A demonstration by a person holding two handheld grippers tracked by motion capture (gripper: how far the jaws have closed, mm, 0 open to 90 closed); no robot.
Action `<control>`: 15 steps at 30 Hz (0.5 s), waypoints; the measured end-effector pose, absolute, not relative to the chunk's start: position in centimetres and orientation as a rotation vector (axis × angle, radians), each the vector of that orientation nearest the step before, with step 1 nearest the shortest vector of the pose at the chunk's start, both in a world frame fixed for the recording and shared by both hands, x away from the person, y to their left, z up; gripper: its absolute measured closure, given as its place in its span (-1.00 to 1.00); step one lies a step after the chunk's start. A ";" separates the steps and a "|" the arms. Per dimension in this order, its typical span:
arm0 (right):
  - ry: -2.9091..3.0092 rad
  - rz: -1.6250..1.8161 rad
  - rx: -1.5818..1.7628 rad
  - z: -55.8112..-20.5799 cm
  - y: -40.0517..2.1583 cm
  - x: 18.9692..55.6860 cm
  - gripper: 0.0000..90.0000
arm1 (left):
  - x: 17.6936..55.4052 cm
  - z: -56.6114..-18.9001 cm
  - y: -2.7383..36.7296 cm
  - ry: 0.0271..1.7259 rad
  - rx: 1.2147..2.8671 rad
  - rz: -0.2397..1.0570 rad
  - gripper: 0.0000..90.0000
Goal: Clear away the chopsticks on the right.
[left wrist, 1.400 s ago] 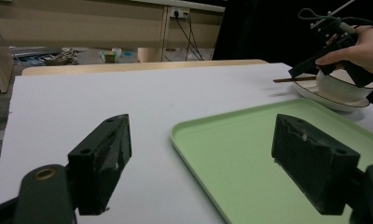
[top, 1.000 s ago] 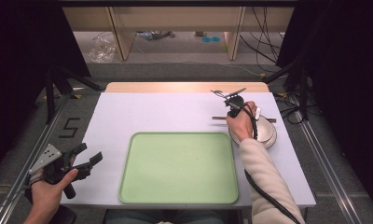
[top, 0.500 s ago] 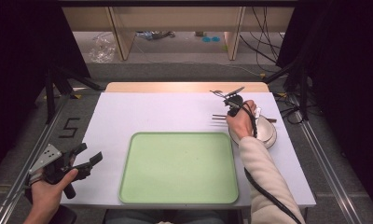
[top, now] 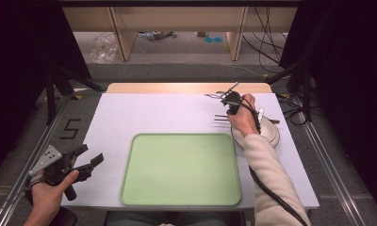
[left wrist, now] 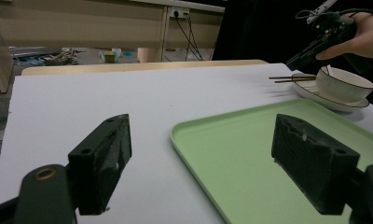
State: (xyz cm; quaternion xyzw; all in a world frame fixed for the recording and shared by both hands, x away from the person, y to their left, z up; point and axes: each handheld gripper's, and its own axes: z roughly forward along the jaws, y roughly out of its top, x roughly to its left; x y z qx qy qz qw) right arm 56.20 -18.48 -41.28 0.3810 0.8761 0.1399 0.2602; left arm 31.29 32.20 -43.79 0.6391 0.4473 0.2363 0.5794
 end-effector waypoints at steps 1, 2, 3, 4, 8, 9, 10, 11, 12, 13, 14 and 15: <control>2.402 0.333 0.943 -41.1 -18.2 56.4 0.56 | 31.3 -43.8 32.2 1.046 1.494 0.553 -0.56; 2.428 0.287 0.859 -41.0 -18.0 56.5 0.51 | 31.3 -43.8 32.2 1.046 1.494 0.553 -0.56; 2.453 0.243 0.785 -40.9 -17.8 56.7 0.47 | 31.3 -43.8 32.2 1.045 1.494 0.554 -0.56; 2.479 0.193 0.701 -40.7 -17.7 56.9 0.45 | 31.3 -43.8 32.2 1.045 1.494 0.554 -0.56; 2.543 0.053 0.473 -40.8 -16.9 57.3 0.43 | 31.3 -43.8 32.2 1.045 1.495 0.554 -0.56; 2.558 0.037 0.444 -40.9 -16.8 57.3 0.43 | 31.3 -43.8 32.2 1.045 1.494 0.553 -0.56; 2.571 0.023 0.421 -41.0 -16.6 57.4 0.43 | 31.3 -43.8 32.3 1.045 1.496 0.554 -0.56; 2.582 0.001 0.399 -41.2 -16.4 57.4 0.44 | 31.3 -43.8 32.3 1.048 1.495 0.553 -0.56; 2.601 -0.019 0.383 -41.3 -16.3 57.5 0.45 | 31.3 -43.8 32.3 1.048 1.494 0.553 -0.55; 2.610 -0.019 0.379 -41.4 -16.1 57.5 0.45 | 31.3 -43.8 32.3 1.048 1.494 0.553 -0.55; 2.610 -0.019 0.379 -41.4 -16.1 57.5 0.45 | 31.3 -43.8 32.3 1.047 1.495 0.553 -0.55; 2.612 -0.031 0.379 -41.5 -16.0 57.5 0.46 | 31.3 -43.8 32.3 1.044 1.498 0.553 -0.55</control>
